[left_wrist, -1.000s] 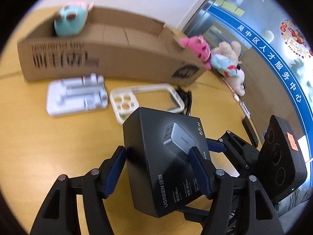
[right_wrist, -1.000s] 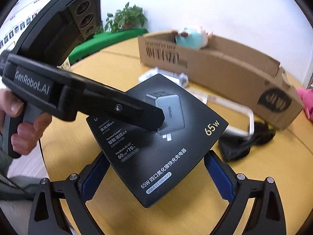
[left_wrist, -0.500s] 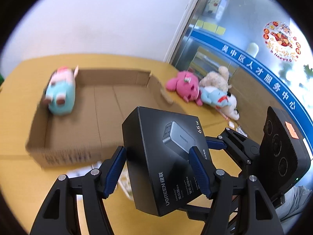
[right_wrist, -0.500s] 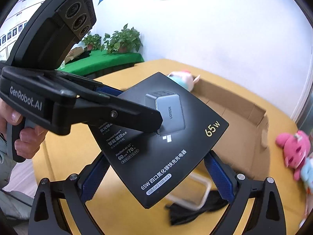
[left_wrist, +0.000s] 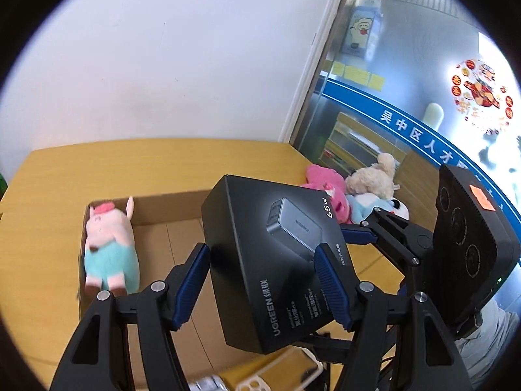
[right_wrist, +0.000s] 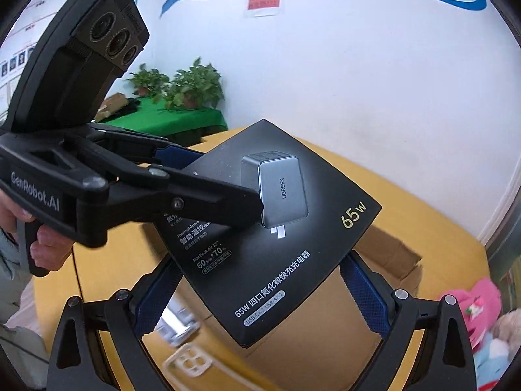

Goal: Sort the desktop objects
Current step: 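Carry the charger box with the right gripper into the box and release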

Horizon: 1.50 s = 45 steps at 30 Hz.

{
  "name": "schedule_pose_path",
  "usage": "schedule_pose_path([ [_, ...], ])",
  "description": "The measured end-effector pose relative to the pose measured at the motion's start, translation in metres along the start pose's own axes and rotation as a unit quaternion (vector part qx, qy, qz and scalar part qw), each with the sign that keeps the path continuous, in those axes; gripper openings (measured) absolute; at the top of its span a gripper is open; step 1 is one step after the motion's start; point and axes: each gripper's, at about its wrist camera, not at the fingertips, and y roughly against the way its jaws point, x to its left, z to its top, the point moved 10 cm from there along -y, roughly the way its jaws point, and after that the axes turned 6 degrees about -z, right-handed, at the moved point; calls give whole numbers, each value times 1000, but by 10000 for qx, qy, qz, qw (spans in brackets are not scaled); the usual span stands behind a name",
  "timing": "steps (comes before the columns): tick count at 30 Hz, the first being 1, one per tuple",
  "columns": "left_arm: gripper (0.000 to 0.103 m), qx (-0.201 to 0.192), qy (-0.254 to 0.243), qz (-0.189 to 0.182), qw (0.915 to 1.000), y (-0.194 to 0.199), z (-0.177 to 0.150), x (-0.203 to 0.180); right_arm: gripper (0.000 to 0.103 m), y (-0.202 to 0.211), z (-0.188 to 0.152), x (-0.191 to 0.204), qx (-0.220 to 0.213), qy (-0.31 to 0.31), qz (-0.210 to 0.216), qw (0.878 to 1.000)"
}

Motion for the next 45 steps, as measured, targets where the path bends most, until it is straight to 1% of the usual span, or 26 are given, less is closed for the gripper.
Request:
schedule_pose_path([
  [4, 66, -54, 89, 5, 9999, -21, 26, 19, 98, -32, 20, -30, 43, -61, 70, 9999],
  [7, 66, -44, 188, -21, 9998, -38, 37, 34, 98, -56, 28, -48, 116, -69, 82, 9999],
  [12, 66, 108, 387, 26, 9992, -76, 49, 66, 98, -105, 30, -76, 331, -205, 223, 9990],
  [15, 66, 199, 536, 71, 9983, -98, 52, 86, 98, -139, 30, -91, 476, -331, 381, 9976],
  [18, 66, 324, 709, 130, 9969, -119, 53, 108, 98, -167, 27, -99, 586, -395, 460, 9964],
  [23, 66, 599, 970, 241, 9932, -151, 41, 139, 98, -215, 10, -104, 899, -472, 597, 9930],
  [26, 66, 786, 1129, 315, 9900, -170, 30, 156, 98, -242, -6, -102, 1152, -557, 709, 9892],
  [29, 64, 1114, 1330, 418, 9839, -191, 7, 171, 98, -271, -26, -100, 1561, -609, 849, 9822],
  [31, 62, 1321, 1506, 475, 9786, -202, -7, 179, 98, -284, -41, -97, 1831, -598, 849, 9776],
  [36, 60, 1675, 1763, 663, 9677, -217, -29, 190, 95, -301, -65, -94, 2096, -710, 954, 9705],
  [37, 59, 1784, 1766, 715, 9653, -221, -32, 192, 95, -304, -68, -94, 2144, -719, 920, 9697],
  [39, 59, 1976, 1746, 824, 9611, -226, -43, 195, 96, -310, -73, -90, 2215, -729, 911, 9682],
  [40, 59, 1895, 1730, 815, 9631, -225, -43, 195, 97, -313, -74, -89, 2214, -799, 904, 9677],
  [43, 59, 1925, 1775, 804, 9618, -221, -45, 195, 98, -315, -76, -90, 2305, -925, 882, 9646],
  [45, 59, 1946, 1721, 894, 9615, -214, -45, 192, 100, -313, -80, -92, 2417, -938, 734, 9630],
])
